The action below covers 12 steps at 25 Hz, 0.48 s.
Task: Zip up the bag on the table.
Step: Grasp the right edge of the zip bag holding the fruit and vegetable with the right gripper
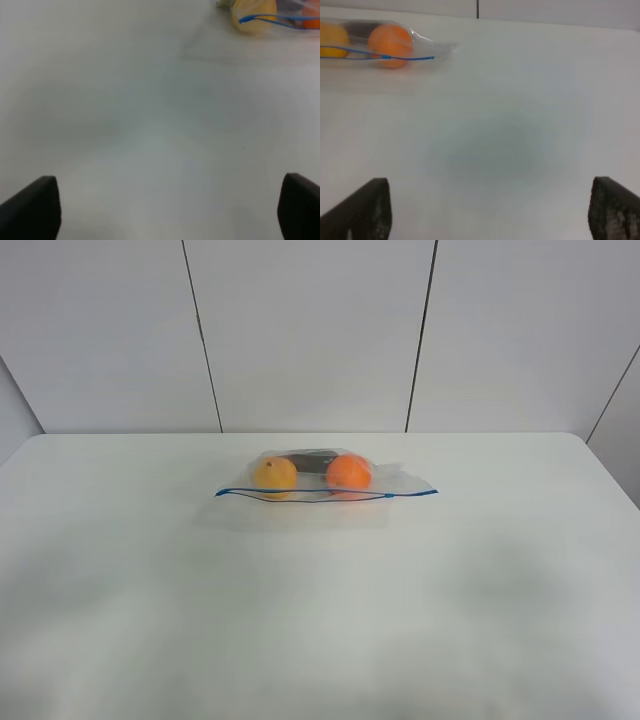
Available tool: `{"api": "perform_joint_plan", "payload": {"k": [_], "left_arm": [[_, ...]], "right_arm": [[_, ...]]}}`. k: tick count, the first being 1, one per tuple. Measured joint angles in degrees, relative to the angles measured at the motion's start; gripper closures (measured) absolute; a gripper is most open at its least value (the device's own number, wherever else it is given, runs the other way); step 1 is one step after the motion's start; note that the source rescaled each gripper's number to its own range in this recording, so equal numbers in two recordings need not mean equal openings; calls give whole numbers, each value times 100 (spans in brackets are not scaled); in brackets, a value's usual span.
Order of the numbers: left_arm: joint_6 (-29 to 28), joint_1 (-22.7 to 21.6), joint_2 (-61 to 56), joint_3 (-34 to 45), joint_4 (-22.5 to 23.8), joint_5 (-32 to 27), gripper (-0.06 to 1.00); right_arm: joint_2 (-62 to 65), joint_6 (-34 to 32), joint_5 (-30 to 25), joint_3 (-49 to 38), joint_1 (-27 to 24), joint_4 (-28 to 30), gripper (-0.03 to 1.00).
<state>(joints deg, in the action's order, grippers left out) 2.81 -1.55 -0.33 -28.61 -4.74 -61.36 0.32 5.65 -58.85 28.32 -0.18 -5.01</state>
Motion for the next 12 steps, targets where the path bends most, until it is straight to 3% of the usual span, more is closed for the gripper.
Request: {"api": "perform_joint_plan", "payload": {"k": [8,12], "left_arm": [[0,0,0,0,0,0,-6],[0,0,0,0,0,0,-6]], "right_arm": [[-191,-52,0,124,0,0,3],[-1501,-183,105,800,0,-88,3]]}}
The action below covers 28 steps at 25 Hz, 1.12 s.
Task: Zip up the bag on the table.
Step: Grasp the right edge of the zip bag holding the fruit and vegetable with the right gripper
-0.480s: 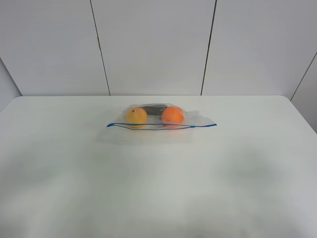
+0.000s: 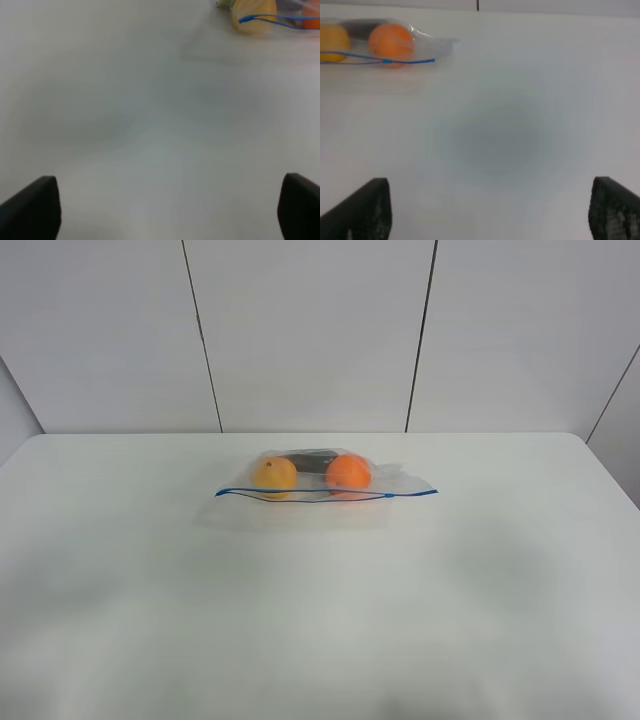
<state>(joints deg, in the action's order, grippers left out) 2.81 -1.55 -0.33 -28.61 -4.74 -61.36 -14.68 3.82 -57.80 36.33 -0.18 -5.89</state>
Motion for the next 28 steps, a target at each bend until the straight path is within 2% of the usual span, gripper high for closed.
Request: {"api": "perform_joint_plan", "payload": {"k": [7,13,17,21,24,28], "left_arm": [[0,0,0,0,0,0,-6],[0,0,0,0,0,0,-6],[0,0,0,0,0,0,-6],[0,0,0,0,0,0,-6],[0,0,0,0,0,0,-6],[0,0,0,0,0,0,-6]], "right_arm": [[-3131,-5,96,1519,0,-613,3],[-5784,152,114,2464,0,-1308,3],[-7247,402,-83,3111,-35,-1715,3],[-8275,1072,-479,3618,-394,-2825,3],[-8817,1574,-801,3706,-880,-3781,3],[-9431,1968,-1100,3708,-1220,-4427,3]]}}
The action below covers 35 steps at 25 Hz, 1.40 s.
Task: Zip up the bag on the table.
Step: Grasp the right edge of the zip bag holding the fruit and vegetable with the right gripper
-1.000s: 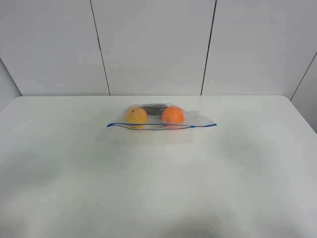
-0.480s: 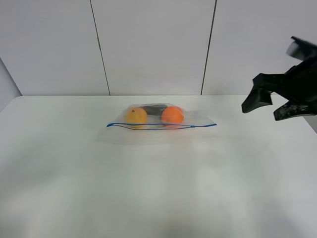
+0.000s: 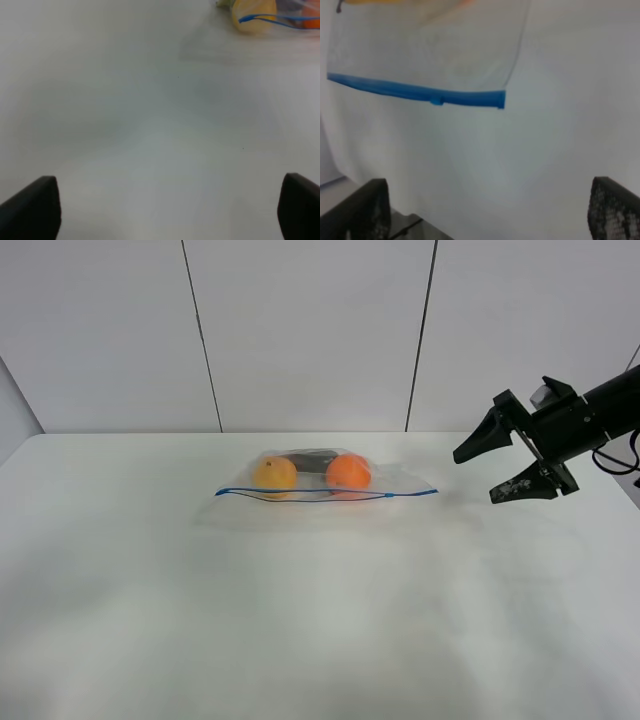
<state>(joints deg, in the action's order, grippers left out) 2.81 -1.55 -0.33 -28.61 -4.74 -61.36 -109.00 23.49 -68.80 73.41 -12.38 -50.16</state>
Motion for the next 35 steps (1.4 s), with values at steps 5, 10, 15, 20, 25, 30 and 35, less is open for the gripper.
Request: {"api": "perform_joint_plan", "payload": {"k": [5,10,15,20,25,30,35], "left_arm": [[0,0,0,0,0,0,-6],[0,0,0,0,0,0,-6],[0,0,0,0,0,0,-6],[0,0,0,0,0,0,-6],[0,0,0,0,0,0,-6],[0,0,0,0,0,0,-6],[0,0,0,0,0,0,-6]], "right_arm": [[-563,156,-33,4,134,-580,4],[-639,160,-33,4,430,-720,8],[-639,77,197,4,619,-812,18],[-639,8,326,4,619,-986,21],[-639,-102,355,4,619,-1011,28],[-639,-121,453,4,619,-1012,36],[-807,-121,399,4,619,-1211,39]]}}
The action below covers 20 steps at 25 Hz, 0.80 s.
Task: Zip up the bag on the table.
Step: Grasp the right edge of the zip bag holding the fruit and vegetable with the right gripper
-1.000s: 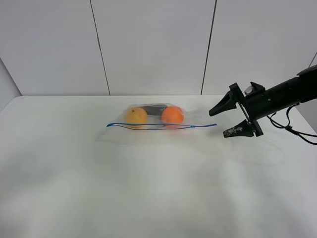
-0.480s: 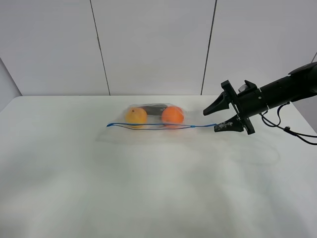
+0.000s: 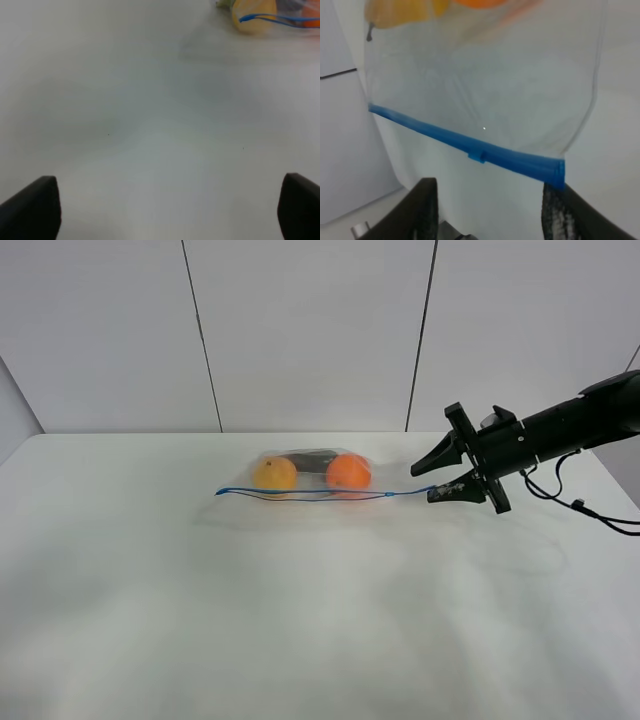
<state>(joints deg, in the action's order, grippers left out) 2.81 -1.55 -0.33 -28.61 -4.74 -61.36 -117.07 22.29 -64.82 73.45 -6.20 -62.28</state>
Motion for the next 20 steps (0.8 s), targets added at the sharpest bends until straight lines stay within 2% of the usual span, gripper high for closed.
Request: {"api": "perform_joint_plan", "payload": {"k": [4,15,17,20], "left_arm": [[0,0,0,0,0,0,-6],[0,0,0,0,0,0,-6],[0,0,0,0,0,0,-6],[0,0,0,0,0,0,-6]], "right_arm": [[-33,6,68,0,89,-28,39],[-33,19,215,0,134,-68,48],[-33,19,215,0,134,-68,55],[-33,19,215,0,134,-68,73]]}}
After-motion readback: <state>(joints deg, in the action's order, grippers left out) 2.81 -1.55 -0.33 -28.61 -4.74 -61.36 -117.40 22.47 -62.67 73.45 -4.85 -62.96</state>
